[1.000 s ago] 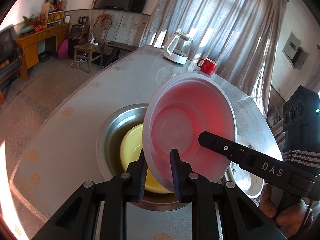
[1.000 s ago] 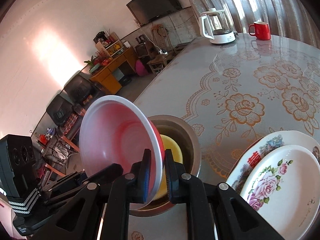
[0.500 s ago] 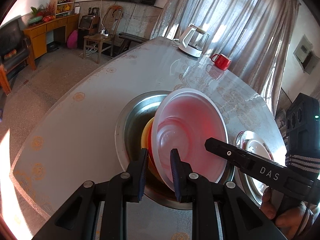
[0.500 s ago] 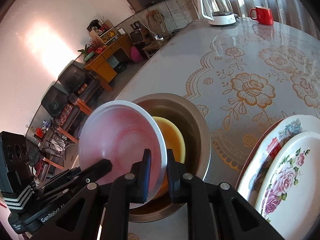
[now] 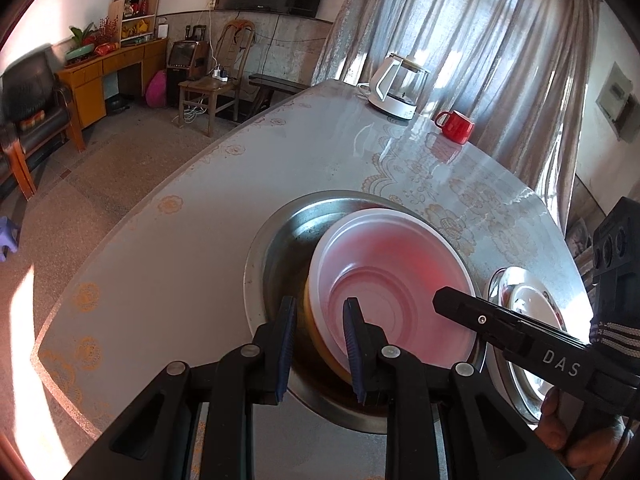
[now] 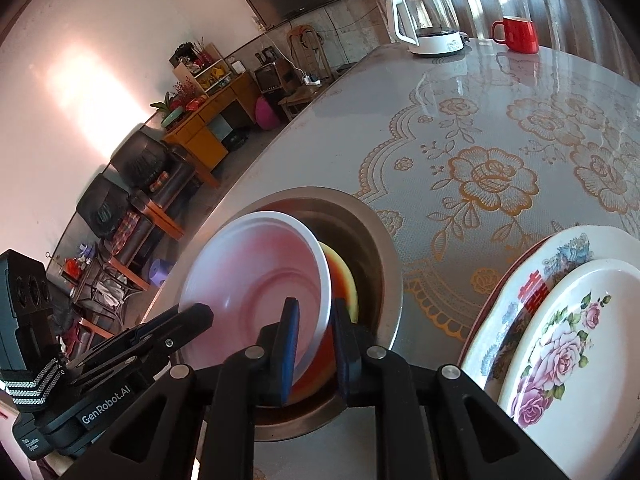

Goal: Organize plates and bowls
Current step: 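Lower the red bowl into the basin onto the yellow bowl, then open the left tool and release the red bowl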

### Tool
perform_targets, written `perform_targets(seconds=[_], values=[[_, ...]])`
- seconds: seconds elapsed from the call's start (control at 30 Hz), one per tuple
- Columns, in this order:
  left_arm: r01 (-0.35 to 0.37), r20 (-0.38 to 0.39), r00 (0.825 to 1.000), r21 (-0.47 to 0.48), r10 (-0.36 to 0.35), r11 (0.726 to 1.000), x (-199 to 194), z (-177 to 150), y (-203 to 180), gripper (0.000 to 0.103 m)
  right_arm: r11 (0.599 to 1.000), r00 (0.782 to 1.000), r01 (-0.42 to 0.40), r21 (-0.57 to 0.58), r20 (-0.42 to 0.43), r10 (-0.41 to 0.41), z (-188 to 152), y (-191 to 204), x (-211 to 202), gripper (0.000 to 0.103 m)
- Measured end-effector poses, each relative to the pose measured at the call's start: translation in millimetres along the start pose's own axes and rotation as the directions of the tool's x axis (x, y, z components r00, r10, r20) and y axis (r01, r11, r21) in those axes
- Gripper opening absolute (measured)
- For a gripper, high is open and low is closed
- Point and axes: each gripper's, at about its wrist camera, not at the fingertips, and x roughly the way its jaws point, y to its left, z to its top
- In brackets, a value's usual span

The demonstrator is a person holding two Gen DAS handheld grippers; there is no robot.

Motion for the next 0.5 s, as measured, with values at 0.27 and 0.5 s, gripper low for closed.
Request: perform_targets(seconds=[0.27,0.5], values=[[0.008,0.009,1.000,-0.011,-0.008,1.000,-3.9,0.9,5.1,0.025,1.000,0.999,-0.011,0.013,0.032,0.011,-1.3,-2.4,-11.5,0.029],[0.005,0.026,1.000,-0.001,-0.005,1.000,-10.7,0.6,7.0,0.027,1.000,0.997,-0.016,0.022,0.072,0.014,-2.6,-6.9,-23.0,0.029]])
